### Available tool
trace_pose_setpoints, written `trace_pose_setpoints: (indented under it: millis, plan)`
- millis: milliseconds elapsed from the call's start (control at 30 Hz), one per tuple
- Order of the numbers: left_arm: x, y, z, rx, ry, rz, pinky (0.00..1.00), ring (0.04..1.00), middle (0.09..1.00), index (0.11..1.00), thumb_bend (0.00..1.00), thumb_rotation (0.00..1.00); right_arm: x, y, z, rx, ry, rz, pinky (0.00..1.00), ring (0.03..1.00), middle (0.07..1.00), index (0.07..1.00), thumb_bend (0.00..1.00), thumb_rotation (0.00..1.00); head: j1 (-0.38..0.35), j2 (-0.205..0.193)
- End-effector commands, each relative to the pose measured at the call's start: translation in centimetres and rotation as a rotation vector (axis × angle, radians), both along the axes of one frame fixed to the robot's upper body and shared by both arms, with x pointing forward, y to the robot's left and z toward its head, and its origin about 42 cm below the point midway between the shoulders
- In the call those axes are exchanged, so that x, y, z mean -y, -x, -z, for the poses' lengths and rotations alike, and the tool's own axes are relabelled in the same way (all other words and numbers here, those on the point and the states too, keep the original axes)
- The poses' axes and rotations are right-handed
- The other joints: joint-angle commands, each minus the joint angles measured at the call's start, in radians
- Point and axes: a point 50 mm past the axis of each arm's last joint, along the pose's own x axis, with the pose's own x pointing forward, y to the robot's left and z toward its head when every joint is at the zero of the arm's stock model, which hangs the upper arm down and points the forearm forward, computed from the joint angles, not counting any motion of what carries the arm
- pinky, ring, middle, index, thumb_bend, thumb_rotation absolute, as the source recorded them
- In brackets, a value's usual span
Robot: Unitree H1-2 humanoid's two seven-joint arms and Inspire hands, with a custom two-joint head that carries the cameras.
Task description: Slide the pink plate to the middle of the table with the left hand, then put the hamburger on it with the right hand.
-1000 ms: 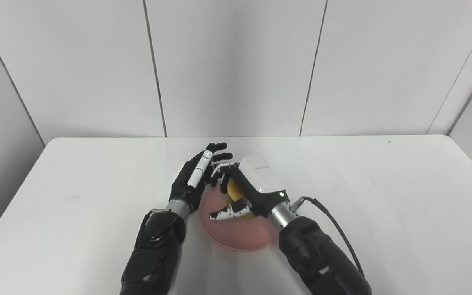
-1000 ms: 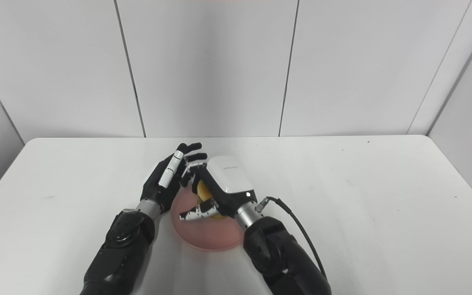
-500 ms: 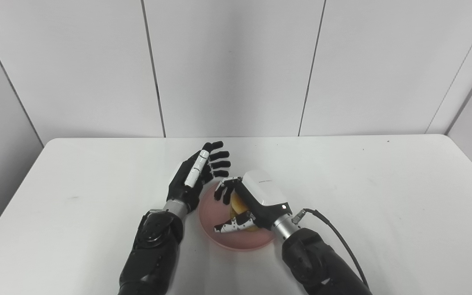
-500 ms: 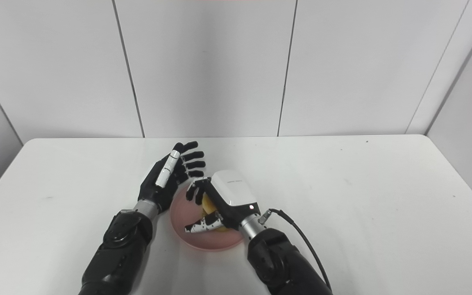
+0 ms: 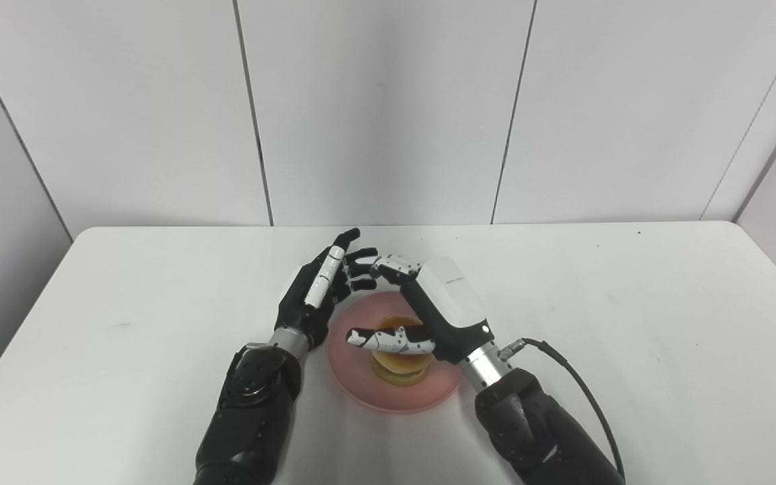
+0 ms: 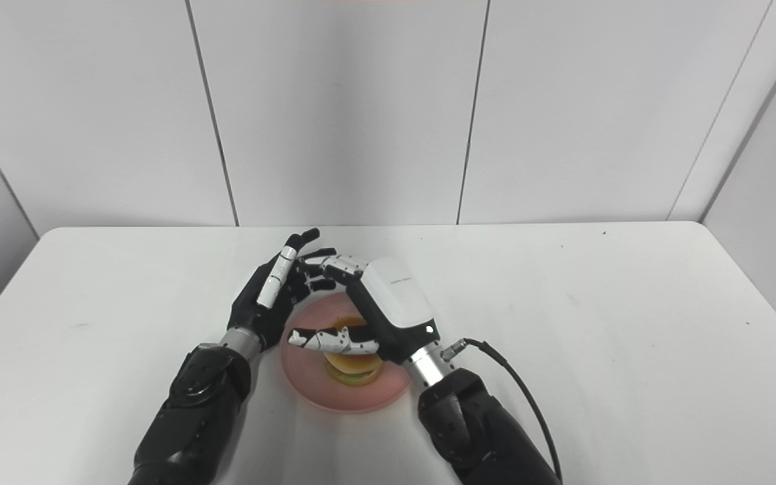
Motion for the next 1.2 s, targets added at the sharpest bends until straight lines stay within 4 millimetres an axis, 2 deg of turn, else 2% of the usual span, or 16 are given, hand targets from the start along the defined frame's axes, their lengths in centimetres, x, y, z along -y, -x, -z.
trace_pose_setpoints:
  millis: [0, 100, 167, 267, 333, 400, 467, 567, 700, 767, 833, 967, 1100, 1167]
  plan:
    - [0.2, 0.0, 0.2, -0.021, 0.001, 0.002, 0.63, 0.688, 0.718, 0.794, 0.75, 0.76, -0.6, -0.1, -3.3, 0.129, -0.090, -0.043, 0.60, 0.685, 0.725, 0.686, 0.75, 1.00, 0.003, -0.001]
    - [0.0, 0.0, 0.2, -0.025, 0.025, -0.003, 0.62, 0.680, 0.706, 0.745, 0.78, 0.75, -0.5, 0.1, -4.2, 0.155, -0.130, -0.037, 0.60, 0.692, 0.732, 0.684, 0.76, 1.00, 0.003, 0.000]
    - [-0.1, 0.0, 0.0, -0.022, 0.048, -0.015, 0.61, 0.665, 0.692, 0.721, 0.75, 0.75, -0.2, 0.2, -4.8, 0.168, -0.168, -0.035, 0.62, 0.697, 0.733, 0.678, 0.76, 1.00, 0.003, 0.000]
    - [-0.4, 0.2, -0.4, 0.020, 0.037, -0.043, 0.65, 0.698, 0.714, 0.727, 0.74, 0.76, 0.4, 0.0, -5.2, 0.158, -0.238, -0.009, 0.63, 0.696, 0.731, 0.674, 0.74, 1.00, 0.003, 0.001]
    - [-0.6, 0.4, -0.7, 0.065, 0.010, -0.087, 0.73, 0.788, 0.819, 0.784, 0.72, 0.77, 1.1, -0.4, -5.1, 0.076, -0.347, 0.013, 0.68, 0.738, 0.753, 0.686, 0.71, 1.00, 0.005, 0.002]
    - [-0.8, 0.5, -0.8, 0.088, -0.003, -0.123, 0.82, 0.871, 0.903, 0.840, 0.73, 0.79, 1.5, -0.7, -4.7, -0.006, -0.449, 0.025, 0.67, 0.752, 0.762, 0.697, 0.72, 1.00, 0.005, 0.002]
    - [-1.1, 0.7, -1.1, 0.127, -0.049, -0.191, 0.86, 0.903, 0.945, 0.895, 0.76, 0.82, 2.0, -1.3, -4.0, -0.124, -0.576, 0.058, 0.66, 0.728, 0.769, 0.728, 0.73, 1.00, 0.005, 0.002]
    - [-1.6, 1.0, -1.3, 0.150, -0.084, -0.266, 0.91, 0.939, 0.971, 0.929, 0.76, 0.85, 2.7, -1.9, -2.8, -0.272, -0.734, 0.096, 0.67, 0.730, 0.781, 0.752, 0.74, 1.00, 0.008, 0.006]
    - [-1.9, 1.3, -1.2, 0.176, -0.110, -0.318, 0.99, 0.990, 0.998, 0.956, 0.73, 0.85, 3.4, -2.4, -1.6, -0.367, -0.855, 0.129, 0.70, 0.783, 0.828, 0.799, 0.67, 1.00, 0.008, 0.007]
    - [-2.0, 1.4, -1.2, 0.178, -0.135, -0.334, 1.00, 0.998, 1.000, 0.968, 0.72, 0.85, 3.8, -2.5, -0.8, -0.396, -0.898, 0.144, 0.72, 0.802, 0.847, 0.819, 0.65, 1.00, 0.006, 0.008]
    - [-2.1, 1.5, -1.1, 0.175, -0.160, -0.349, 1.00, 1.000, 1.000, 0.989, 0.72, 0.89, 4.2, -2.7, 0.0, -0.416, -0.926, 0.152, 0.79, 0.848, 0.884, 0.854, 0.67, 1.00, 0.006, 0.010]
    - [-2.1, 1.4, -1.0, 0.185, -0.206, -0.382, 1.00, 1.000, 1.000, 1.000, 0.69, 0.92, 4.6, -3.0, 1.5, -0.448, -0.965, 0.184, 0.84, 0.858, 0.888, 0.853, 0.70, 1.00, 0.006, 0.010]
    - [-2.2, 1.2, -1.1, 0.162, -0.232, -0.388, 1.00, 1.000, 1.000, 1.000, 0.70, 0.96, 4.6, -3.1, 2.2, -0.472, -0.962, 0.222, 0.90, 0.886, 0.906, 0.879, 0.73, 1.00, 0.003, 0.011]
    - [-2.4, 1.0, -1.2, 0.150, -0.207, -0.364, 1.00, 1.000, 1.000, 1.000, 0.70, 0.94, 4.6, -3.2, 2.6, -0.492, -0.967, 0.236, 0.94, 0.903, 0.907, 0.882, 0.72, 1.00, 0.003, 0.012]
